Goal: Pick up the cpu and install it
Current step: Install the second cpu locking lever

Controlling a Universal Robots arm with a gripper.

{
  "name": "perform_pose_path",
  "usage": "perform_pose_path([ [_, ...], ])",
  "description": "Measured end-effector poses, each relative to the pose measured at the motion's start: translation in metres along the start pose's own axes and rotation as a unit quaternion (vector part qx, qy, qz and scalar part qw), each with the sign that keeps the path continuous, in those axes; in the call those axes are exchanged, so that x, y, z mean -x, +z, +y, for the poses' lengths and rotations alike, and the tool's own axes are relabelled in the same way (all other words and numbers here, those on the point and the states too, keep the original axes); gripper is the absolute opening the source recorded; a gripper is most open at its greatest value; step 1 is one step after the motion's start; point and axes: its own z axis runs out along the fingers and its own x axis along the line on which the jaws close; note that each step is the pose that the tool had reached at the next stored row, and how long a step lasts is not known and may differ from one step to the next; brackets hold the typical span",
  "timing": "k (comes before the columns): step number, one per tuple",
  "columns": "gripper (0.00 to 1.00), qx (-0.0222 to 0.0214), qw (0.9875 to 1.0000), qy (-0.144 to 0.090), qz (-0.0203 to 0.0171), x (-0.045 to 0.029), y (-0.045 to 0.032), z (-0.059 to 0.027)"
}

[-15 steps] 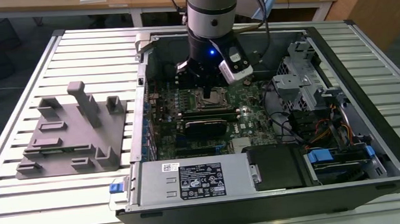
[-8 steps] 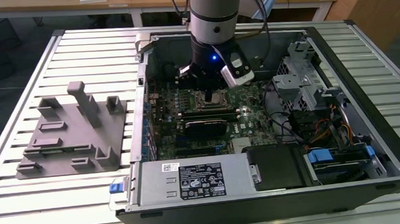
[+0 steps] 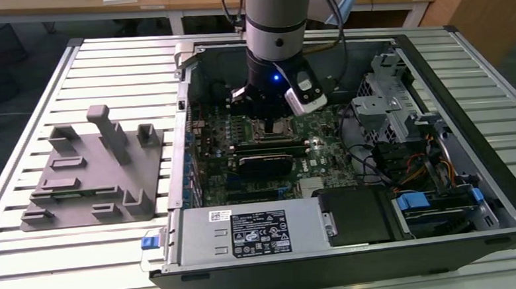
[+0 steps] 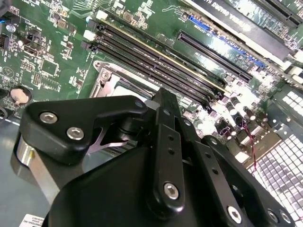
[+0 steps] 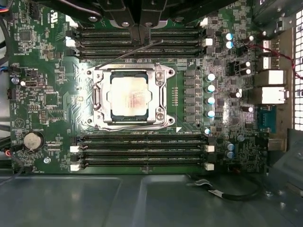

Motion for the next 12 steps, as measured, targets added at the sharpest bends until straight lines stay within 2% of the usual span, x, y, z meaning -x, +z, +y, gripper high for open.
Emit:
perform_pose_path([
  [2,0.11,0.0,1.0,0.0,0.0,0.0002,0.0013,0.0002],
  [3,0.11,0.0,1.0,0.0,0.0001,-0.0008,0.0058,0.0001],
  [4,0.11,0.0151,0.9999,0.0,0.0016,-0.006,0.0242,-0.0007],
  [8,0.11,0.0174,0.9998,0.0,0.0017,-0.006,0.0261,-0.0008],
  [12,0.11,0.0176,0.9998,0.0,0.0017,-0.006,0.0257,-0.0008],
])
